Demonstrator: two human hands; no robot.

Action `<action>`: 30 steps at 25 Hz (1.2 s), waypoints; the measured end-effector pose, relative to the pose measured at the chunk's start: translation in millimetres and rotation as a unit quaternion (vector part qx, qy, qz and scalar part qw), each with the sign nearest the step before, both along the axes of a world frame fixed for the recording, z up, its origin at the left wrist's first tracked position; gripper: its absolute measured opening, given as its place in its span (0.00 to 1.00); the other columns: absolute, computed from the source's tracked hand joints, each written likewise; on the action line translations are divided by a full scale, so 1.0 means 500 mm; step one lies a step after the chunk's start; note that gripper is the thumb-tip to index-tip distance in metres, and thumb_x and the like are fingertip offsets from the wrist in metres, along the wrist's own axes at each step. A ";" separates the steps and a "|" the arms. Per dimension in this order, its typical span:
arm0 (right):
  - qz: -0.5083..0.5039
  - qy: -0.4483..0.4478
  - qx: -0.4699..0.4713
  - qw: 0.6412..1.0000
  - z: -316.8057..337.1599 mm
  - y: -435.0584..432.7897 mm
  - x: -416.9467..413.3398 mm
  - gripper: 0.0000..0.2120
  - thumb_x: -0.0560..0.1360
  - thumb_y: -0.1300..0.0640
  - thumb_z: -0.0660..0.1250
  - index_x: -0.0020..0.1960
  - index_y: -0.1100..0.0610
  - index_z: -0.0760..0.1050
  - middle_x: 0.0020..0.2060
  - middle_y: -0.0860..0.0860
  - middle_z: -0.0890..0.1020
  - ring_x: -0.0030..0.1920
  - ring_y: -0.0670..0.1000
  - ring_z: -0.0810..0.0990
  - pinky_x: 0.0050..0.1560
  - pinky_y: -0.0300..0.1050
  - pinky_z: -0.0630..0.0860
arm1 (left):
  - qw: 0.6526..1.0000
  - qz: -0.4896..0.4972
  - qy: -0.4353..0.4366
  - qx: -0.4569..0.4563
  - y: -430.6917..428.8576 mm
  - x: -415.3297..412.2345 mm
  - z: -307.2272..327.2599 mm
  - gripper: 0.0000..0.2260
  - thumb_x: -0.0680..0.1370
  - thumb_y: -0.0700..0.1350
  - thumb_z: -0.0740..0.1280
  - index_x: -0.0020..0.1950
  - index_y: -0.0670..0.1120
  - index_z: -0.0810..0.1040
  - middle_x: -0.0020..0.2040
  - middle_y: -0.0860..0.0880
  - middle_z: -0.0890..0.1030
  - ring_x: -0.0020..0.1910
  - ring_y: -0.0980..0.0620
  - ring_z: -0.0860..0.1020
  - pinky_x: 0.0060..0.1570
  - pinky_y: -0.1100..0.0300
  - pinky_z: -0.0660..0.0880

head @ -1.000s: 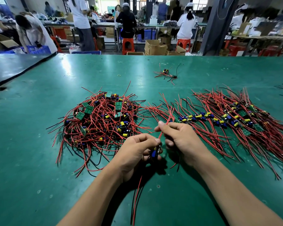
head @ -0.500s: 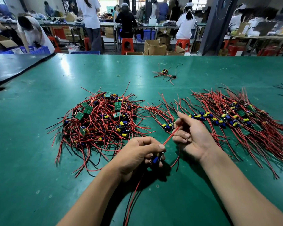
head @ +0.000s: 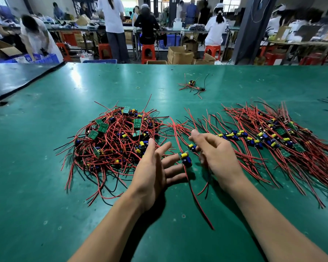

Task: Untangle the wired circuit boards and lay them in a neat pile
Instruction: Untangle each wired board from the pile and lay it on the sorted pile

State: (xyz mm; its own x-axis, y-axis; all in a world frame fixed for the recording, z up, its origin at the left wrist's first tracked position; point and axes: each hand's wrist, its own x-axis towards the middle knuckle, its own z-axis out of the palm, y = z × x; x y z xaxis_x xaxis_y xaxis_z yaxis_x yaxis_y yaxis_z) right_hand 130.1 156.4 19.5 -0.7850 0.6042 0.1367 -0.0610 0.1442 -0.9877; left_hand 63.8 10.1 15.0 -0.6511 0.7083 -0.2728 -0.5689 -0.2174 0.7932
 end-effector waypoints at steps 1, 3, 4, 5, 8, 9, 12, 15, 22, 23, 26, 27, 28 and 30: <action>-0.011 -0.003 0.099 0.995 -0.002 -0.002 0.003 0.14 0.72 0.42 0.74 0.47 0.53 0.84 0.35 0.46 0.80 0.33 0.46 0.76 0.35 0.36 0.73 | 1.000 -0.008 0.004 0.005 0.002 -0.001 -0.003 0.30 0.79 0.68 0.48 0.74 0.52 0.66 0.60 0.42 0.82 0.55 0.39 0.82 0.54 0.43 0.78; 0.006 -0.029 0.264 0.964 -0.008 -0.012 0.007 0.12 0.71 0.48 0.77 0.53 0.48 0.83 0.43 0.47 0.79 0.42 0.42 0.78 0.45 0.29 0.71 | 1.000 -0.018 0.014 0.005 0.003 -0.002 -0.007 0.30 0.79 0.68 0.46 0.77 0.56 0.62 0.62 0.44 0.81 0.58 0.38 0.80 0.63 0.39 0.71; 0.028 -0.039 0.308 0.950 -0.013 -0.016 0.007 0.14 0.71 0.52 0.77 0.56 0.49 0.82 0.46 0.47 0.78 0.46 0.40 0.77 0.48 0.26 0.69 | 1.000 -0.017 0.020 0.002 0.004 -0.003 -0.007 0.30 0.79 0.68 0.46 0.77 0.57 0.61 0.62 0.45 0.81 0.60 0.38 0.79 0.65 0.39 0.69; 0.039 -0.041 0.329 0.943 -0.017 -0.017 0.005 0.16 0.71 0.57 0.76 0.57 0.50 0.82 0.48 0.47 0.77 0.49 0.39 0.77 0.50 0.25 0.67 | 1.000 -0.014 0.025 0.000 0.003 -0.004 -0.005 0.29 0.79 0.67 0.47 0.77 0.57 0.62 0.62 0.45 0.80 0.61 0.38 0.79 0.65 0.39 0.70; -0.037 -0.008 0.328 0.944 -0.025 -0.005 -0.001 0.14 0.70 0.65 0.74 0.55 0.53 0.82 0.49 0.47 0.79 0.50 0.38 0.78 0.51 0.22 0.67 | 0.997 0.010 0.076 -0.031 -0.001 0.002 0.003 0.20 0.81 0.60 0.55 0.73 0.57 0.64 0.58 0.44 0.83 0.52 0.40 0.83 0.54 0.45 0.79; -0.079 -0.008 0.326 0.942 -0.027 0.006 -0.002 0.14 0.71 0.65 0.74 0.55 0.54 0.82 0.49 0.48 0.79 0.49 0.40 0.78 0.51 0.22 0.66 | 0.991 0.031 0.118 -0.052 -0.003 0.004 0.003 0.19 0.82 0.54 0.59 0.73 0.54 0.65 0.55 0.43 0.84 0.47 0.40 0.84 0.49 0.47 0.81; -0.154 -0.077 0.333 0.927 -0.028 0.033 0.002 0.18 0.72 0.59 0.75 0.61 0.53 0.80 0.53 0.49 0.76 0.51 0.47 0.77 0.57 0.31 0.68 | 0.969 0.122 0.196 -0.087 -0.008 -0.001 -0.003 0.24 0.82 0.41 0.63 0.76 0.49 0.61 0.48 0.42 0.84 0.35 0.42 0.83 0.33 0.52 0.82; -0.154 -0.059 0.395 0.904 -0.027 0.025 0.005 0.15 0.74 0.57 0.74 0.60 0.54 0.80 0.52 0.49 0.77 0.53 0.48 0.77 0.57 0.36 0.68 | 0.966 0.174 0.167 -0.088 -0.013 -0.014 -0.006 0.29 0.81 0.37 0.61 0.79 0.53 0.55 0.47 0.40 0.83 0.31 0.42 0.83 0.27 0.56 0.78; 0.061 -0.140 0.474 0.867 -0.040 -0.004 0.004 0.10 0.77 0.48 0.68 0.53 0.52 0.83 0.49 0.47 0.82 0.54 0.49 0.78 0.57 0.46 0.74 | 0.948 0.174 0.214 -0.157 -0.017 -0.025 -0.015 0.24 0.80 0.35 0.59 0.73 0.52 0.61 0.42 0.38 0.82 0.27 0.38 0.80 0.26 0.50 0.79; 0.046 -0.158 0.469 0.868 -0.041 0.004 0.005 0.10 0.78 0.48 0.68 0.52 0.52 0.83 0.48 0.48 0.83 0.53 0.50 0.78 0.56 0.46 0.74 | 0.941 0.176 0.231 -0.175 -0.020 -0.027 -0.013 0.20 0.80 0.35 0.60 0.69 0.50 0.65 0.40 0.38 0.82 0.26 0.38 0.80 0.25 0.48 0.79; -0.006 -0.153 0.431 0.890 -0.036 0.021 0.007 0.09 0.78 0.50 0.67 0.51 0.53 0.84 0.47 0.50 0.83 0.50 0.52 0.80 0.55 0.48 0.75 | 0.915 0.181 0.285 -0.221 -0.030 -0.028 -0.006 0.09 0.79 0.36 0.62 0.57 0.46 0.72 0.36 0.40 0.82 0.24 0.39 0.80 0.23 0.46 0.78; -0.015 -0.151 0.426 0.892 -0.034 0.022 0.007 0.09 0.78 0.50 0.67 0.51 0.53 0.84 0.46 0.50 0.83 0.49 0.52 0.80 0.54 0.49 0.76 | 0.906 0.184 0.304 -0.232 -0.031 -0.027 -0.005 0.08 0.79 0.37 0.63 0.56 0.46 0.73 0.35 0.42 0.82 0.24 0.40 0.81 0.23 0.48 0.78; -0.017 -0.148 0.423 0.894 -0.033 0.021 0.008 0.09 0.78 0.50 0.67 0.50 0.53 0.84 0.46 0.49 0.82 0.48 0.52 0.80 0.53 0.49 0.76 | 0.893 0.186 0.327 -0.246 -0.032 -0.026 -0.006 0.10 0.78 0.37 0.63 0.57 0.48 0.74 0.34 0.44 0.82 0.25 0.43 0.81 0.24 0.53 0.78; -0.009 -0.134 0.418 0.898 -0.033 0.013 0.010 0.08 0.78 0.50 0.68 0.49 0.52 0.84 0.45 0.48 0.83 0.48 0.50 0.80 0.53 0.49 0.76 | 0.853 0.189 0.383 -0.299 -0.032 -0.033 -0.014 0.16 0.77 0.40 0.65 0.64 0.52 0.74 0.34 0.47 0.82 0.31 0.50 0.81 0.32 0.62 0.76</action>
State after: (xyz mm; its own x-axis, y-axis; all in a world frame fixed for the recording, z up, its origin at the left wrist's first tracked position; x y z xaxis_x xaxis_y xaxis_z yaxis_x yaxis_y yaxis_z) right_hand 135.0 163.1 3.2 -0.8491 0.3902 0.3561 0.1719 0.8415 -0.5121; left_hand 47.5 -6.0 8.0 -0.9519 0.2908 0.0970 0.1879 0.3034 0.9341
